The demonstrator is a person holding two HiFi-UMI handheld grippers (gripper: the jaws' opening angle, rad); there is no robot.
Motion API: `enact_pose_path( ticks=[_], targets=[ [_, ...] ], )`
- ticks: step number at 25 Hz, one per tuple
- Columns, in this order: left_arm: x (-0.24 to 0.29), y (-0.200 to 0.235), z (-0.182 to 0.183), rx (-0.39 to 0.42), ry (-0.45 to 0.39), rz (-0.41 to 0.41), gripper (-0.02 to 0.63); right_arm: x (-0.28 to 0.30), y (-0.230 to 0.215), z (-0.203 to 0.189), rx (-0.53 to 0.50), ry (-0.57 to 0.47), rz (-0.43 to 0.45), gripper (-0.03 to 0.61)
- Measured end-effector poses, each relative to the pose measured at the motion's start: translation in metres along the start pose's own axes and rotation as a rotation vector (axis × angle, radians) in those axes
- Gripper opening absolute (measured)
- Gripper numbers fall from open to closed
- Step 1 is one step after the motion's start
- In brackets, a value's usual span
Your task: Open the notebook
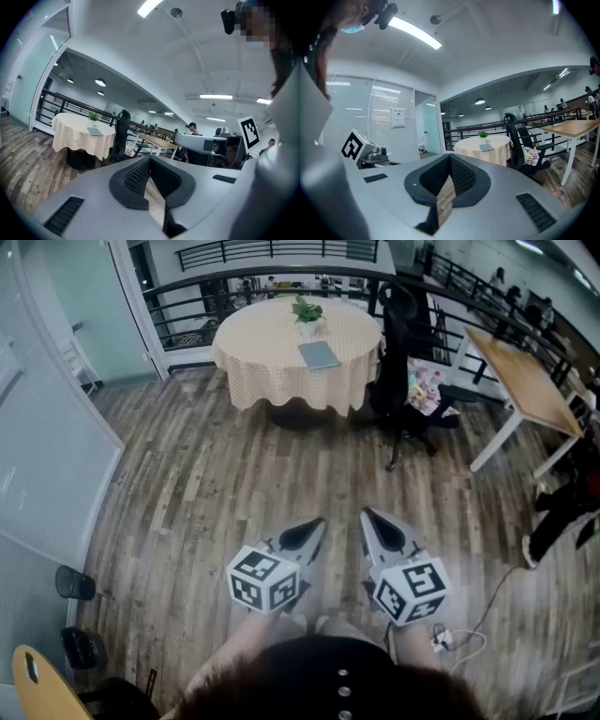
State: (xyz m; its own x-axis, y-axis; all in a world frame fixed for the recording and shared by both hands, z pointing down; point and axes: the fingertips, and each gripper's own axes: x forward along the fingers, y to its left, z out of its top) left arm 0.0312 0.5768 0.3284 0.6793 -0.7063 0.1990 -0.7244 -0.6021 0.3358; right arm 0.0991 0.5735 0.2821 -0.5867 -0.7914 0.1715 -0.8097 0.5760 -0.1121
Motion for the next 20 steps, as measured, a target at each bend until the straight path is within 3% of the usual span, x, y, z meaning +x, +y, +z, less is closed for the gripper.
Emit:
enact_pose_path(
  ticks=[7, 13, 20],
  targets=[
    [0.007, 0.007, 0.008, 0.004, -0.01, 0.001, 0.008, 0.007, -0.004, -0.004, 0.05, 0.001, 0.003, 0.011],
    [0.01, 0.006, 0.015, 0.019, -0.019, -0.01, 0.008, 0.018, 0.009, -0.003, 0.018, 0.002, 0.015, 0.01],
    [0.006, 0.002, 0.019, 0.028, -0.078, -0.065, 0.008, 0.021, 0.02, 0.0, 0.051, -0.039, 0.042, 0.011]
  ],
)
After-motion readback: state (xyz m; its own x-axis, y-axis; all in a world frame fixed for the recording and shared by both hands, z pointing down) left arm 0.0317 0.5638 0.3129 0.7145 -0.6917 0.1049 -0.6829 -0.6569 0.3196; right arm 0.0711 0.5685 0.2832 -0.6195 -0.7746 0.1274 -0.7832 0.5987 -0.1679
